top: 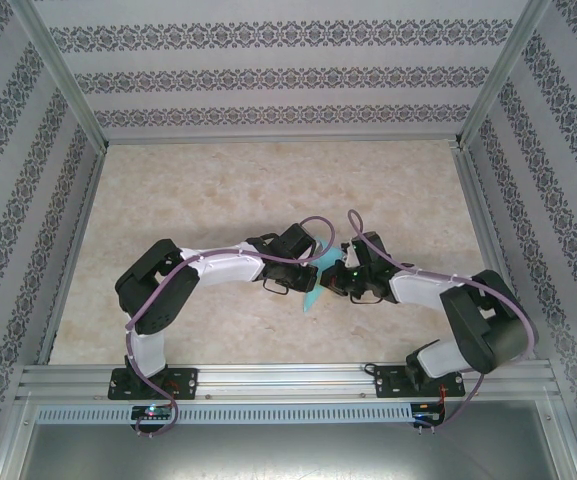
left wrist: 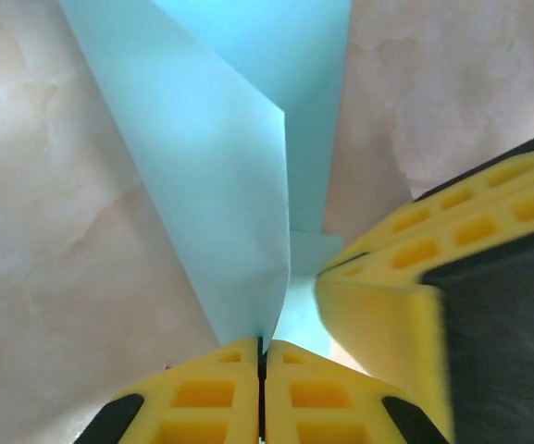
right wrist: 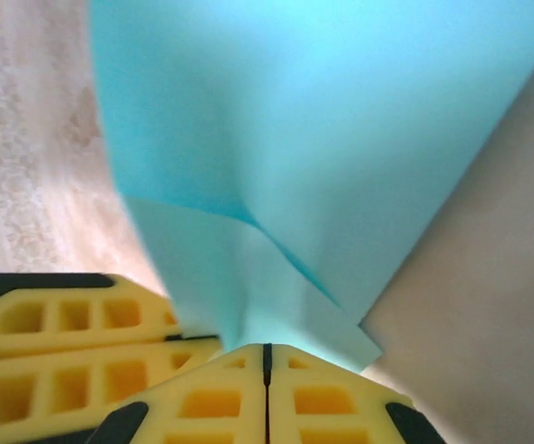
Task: Fold a paper plane with a square sheet of paper (pick it up from the middle)
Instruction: Fold the wing for the fifth time at the center of the table.
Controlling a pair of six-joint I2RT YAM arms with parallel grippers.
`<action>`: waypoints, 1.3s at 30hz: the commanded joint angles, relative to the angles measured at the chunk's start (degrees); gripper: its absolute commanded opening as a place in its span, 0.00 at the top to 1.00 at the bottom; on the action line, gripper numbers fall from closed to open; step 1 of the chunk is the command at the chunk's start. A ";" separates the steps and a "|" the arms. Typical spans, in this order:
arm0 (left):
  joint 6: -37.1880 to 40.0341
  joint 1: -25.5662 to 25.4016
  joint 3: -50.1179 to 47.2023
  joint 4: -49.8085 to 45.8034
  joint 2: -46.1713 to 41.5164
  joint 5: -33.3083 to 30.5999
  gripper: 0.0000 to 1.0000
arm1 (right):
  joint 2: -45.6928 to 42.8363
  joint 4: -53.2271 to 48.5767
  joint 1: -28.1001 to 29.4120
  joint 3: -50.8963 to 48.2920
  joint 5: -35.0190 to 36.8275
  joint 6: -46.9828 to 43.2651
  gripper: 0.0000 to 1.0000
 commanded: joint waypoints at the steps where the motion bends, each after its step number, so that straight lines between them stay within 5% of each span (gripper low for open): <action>1: 0.03 -0.59 -0.55 -0.92 -0.63 -2.34 0.90 | -2.13 -2.18 -0.46 -0.63 0.78 -1.30 0.92; 12: -1.17 -0.46 -1.55 0.89 -1.03 -1.90 0.90 | 3.94 8.65 0.65 -2.07 -1.70 3.81 0.93; 39: -2.44 -0.55 -3.77 5.58 -1.04 3.50 0.90 | 9.25 7.78 0.68 -2.19 -0.22 2.16 0.95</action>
